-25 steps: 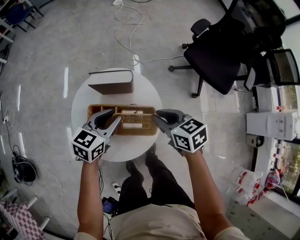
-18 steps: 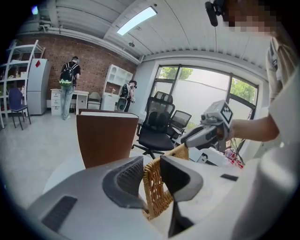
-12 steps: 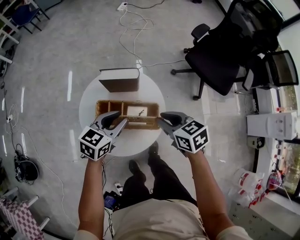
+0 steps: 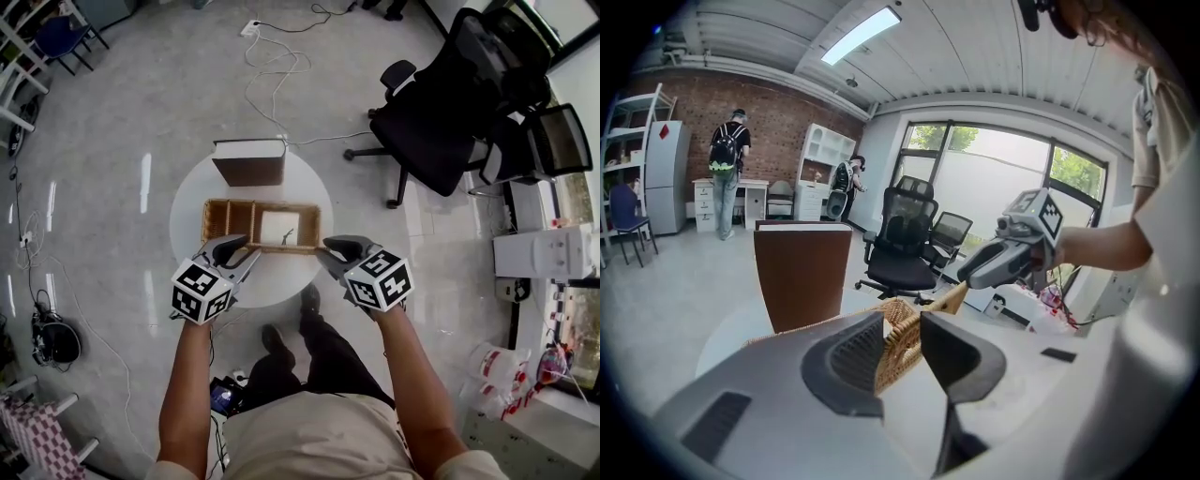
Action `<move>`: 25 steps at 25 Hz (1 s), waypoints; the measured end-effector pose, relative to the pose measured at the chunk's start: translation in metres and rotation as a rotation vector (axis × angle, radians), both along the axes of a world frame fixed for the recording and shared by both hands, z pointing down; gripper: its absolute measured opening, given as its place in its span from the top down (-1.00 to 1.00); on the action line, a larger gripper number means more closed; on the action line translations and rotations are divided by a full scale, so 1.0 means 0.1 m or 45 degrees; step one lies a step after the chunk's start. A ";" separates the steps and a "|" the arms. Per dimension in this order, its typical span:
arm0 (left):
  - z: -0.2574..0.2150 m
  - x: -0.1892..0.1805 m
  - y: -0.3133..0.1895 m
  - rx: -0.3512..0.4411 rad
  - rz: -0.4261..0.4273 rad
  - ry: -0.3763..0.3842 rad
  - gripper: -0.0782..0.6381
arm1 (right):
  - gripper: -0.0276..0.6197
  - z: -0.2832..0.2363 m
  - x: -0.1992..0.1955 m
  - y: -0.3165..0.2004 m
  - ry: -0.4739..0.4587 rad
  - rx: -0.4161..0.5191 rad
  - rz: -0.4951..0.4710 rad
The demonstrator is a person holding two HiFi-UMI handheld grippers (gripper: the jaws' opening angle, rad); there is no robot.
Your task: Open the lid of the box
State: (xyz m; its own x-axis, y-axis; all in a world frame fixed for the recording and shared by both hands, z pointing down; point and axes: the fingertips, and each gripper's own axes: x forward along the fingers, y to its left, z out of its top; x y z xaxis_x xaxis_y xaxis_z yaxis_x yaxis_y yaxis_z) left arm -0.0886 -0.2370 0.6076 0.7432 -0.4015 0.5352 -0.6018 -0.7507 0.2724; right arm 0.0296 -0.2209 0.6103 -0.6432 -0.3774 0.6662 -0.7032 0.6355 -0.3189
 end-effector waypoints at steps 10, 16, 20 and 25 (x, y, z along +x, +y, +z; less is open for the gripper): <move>0.01 -0.02 0.37 -0.035 0.053 -0.091 0.49 | 0.66 0.01 -0.04 0.36 0.052 -0.033 -0.058; 0.04 -0.05 0.57 -0.060 0.084 -0.142 0.49 | 0.66 0.05 -0.08 0.54 0.076 -0.065 -0.075; 0.08 -0.06 0.68 -0.074 0.110 -0.176 0.49 | 0.66 0.09 -0.10 0.65 0.087 -0.086 -0.084; 0.07 -0.08 0.83 -0.104 0.124 -0.176 0.49 | 0.65 0.19 -0.12 0.82 0.105 -0.133 -0.100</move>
